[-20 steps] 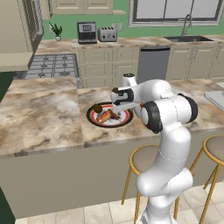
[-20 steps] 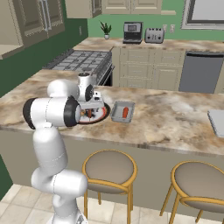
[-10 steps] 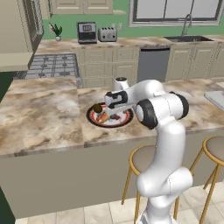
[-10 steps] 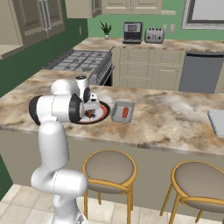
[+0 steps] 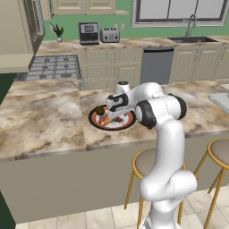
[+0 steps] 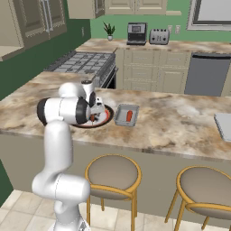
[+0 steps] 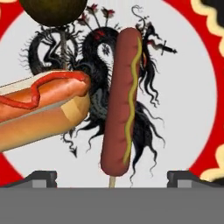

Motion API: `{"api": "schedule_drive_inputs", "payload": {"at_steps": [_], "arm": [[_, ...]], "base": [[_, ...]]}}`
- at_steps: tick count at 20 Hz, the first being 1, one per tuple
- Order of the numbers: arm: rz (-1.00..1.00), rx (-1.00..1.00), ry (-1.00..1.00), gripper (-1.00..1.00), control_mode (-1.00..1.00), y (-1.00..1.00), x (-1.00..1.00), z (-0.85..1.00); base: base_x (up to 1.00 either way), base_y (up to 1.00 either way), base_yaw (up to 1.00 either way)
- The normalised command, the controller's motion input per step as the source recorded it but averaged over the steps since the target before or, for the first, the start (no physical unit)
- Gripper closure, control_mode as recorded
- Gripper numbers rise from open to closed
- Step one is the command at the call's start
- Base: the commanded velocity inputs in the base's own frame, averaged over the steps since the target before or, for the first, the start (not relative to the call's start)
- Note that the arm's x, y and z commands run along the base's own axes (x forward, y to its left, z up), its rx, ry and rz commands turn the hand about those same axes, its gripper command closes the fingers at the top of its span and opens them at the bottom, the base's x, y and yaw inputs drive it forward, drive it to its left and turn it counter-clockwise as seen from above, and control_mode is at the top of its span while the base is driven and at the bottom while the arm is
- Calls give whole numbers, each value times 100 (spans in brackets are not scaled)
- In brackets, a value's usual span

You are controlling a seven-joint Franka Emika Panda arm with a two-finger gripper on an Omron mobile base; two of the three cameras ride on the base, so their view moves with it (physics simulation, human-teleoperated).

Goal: Place one cooked food and one vegetable from the large plate to each tupperware container.

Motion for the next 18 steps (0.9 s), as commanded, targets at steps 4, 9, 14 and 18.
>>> {"api": "schedule_drive_inputs", "payload": {"at_steps": [4, 9, 14, 18], "arm": [[4, 0, 0, -100, -100, 0, 21, -28], [0, 0, 0, -100, -100, 0, 0, -21], [0, 0, 0, -100, -100, 0, -1, -14], [0, 0, 0, -100, -100, 0, 0, -3]], "base": [[0, 0, 0], [0, 0, 0], [0, 0, 0], [0, 0, 0]]}}
